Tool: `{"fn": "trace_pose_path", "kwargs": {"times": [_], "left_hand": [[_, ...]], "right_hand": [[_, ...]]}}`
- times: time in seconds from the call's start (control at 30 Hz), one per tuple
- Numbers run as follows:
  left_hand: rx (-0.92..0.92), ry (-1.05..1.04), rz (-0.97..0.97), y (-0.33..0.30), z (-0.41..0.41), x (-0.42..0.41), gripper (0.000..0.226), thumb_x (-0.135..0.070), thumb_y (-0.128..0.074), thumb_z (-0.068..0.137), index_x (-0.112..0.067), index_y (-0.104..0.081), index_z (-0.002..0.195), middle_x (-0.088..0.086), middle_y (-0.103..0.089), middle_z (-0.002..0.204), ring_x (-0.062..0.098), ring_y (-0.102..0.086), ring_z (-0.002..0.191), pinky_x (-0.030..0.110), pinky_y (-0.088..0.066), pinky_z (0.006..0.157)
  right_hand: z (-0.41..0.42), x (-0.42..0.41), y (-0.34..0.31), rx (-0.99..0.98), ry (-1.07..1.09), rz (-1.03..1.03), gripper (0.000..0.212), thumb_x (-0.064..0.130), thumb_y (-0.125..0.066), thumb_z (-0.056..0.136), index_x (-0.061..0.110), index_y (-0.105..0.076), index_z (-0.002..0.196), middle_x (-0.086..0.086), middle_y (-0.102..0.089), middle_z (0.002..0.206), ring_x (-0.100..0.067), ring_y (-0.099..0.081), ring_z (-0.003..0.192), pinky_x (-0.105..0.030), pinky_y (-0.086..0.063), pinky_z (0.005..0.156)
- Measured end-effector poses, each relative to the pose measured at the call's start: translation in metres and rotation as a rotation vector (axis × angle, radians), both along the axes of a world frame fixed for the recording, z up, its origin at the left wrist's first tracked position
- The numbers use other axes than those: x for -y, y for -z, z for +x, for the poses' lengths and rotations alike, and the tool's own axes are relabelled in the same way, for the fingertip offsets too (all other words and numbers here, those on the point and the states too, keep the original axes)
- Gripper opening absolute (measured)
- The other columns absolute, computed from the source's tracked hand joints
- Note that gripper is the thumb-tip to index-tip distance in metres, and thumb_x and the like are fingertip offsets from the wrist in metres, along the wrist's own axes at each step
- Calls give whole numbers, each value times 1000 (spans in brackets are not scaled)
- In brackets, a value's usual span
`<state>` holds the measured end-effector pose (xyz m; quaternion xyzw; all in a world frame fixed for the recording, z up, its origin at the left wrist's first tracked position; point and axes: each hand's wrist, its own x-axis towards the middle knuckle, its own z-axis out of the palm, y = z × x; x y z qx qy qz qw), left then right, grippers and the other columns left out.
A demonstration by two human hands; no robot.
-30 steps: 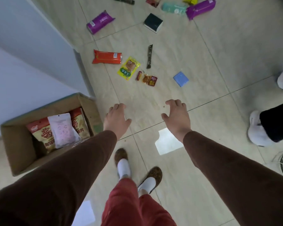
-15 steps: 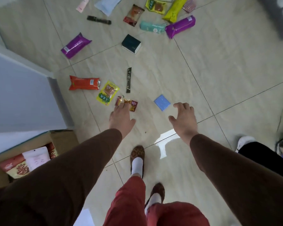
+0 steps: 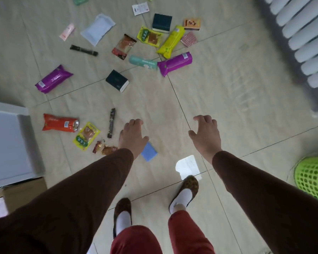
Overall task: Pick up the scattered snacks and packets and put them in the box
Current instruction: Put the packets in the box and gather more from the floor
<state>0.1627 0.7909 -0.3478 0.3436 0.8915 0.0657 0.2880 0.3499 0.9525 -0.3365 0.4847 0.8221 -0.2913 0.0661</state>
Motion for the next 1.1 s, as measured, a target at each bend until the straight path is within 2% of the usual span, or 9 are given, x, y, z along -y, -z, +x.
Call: {"fn": "trace_pose_path", "kwargs": {"times": [0.2,0.5,0.9,1.1], "left_hand": [[5,-65,28,6,-10,-99,53,-29,-69,87,-16,-47,133,4,-50,130,25,-47,121,41,-42,98],[55,-178,63,28,-67,-222,55,-29,-69,86,-16,-47,134,4,-51,131,24,-48,120,40,-45,98],[80,-272,6,97,-156,-341,54,-28,-71,84,-13,-50,131,7,-52,126,27,-47,118,42,-44,96],[55,-321,18,151,-190,-396,50,-27,-72,82,-12,-52,126,9,-53,123,30,-49,115,43,-45,93]], "right_hand": [[-28,-114,4,16,-86,10,50,17,-65,87,12,-52,136,-10,-52,132,-30,-45,120,-39,-43,99],[-118,-250,22,57,-234,7,54,19,-67,89,12,-49,139,-10,-51,134,-30,-45,123,-38,-42,101],[-236,-369,114,141,-520,-8,63,33,-71,86,12,-47,140,-11,-51,131,-32,-47,120,-44,-46,95],[-279,-408,173,100,-688,-11,56,32,-72,82,11,-53,130,-11,-55,122,-32,-51,112,-43,-48,89]]}}
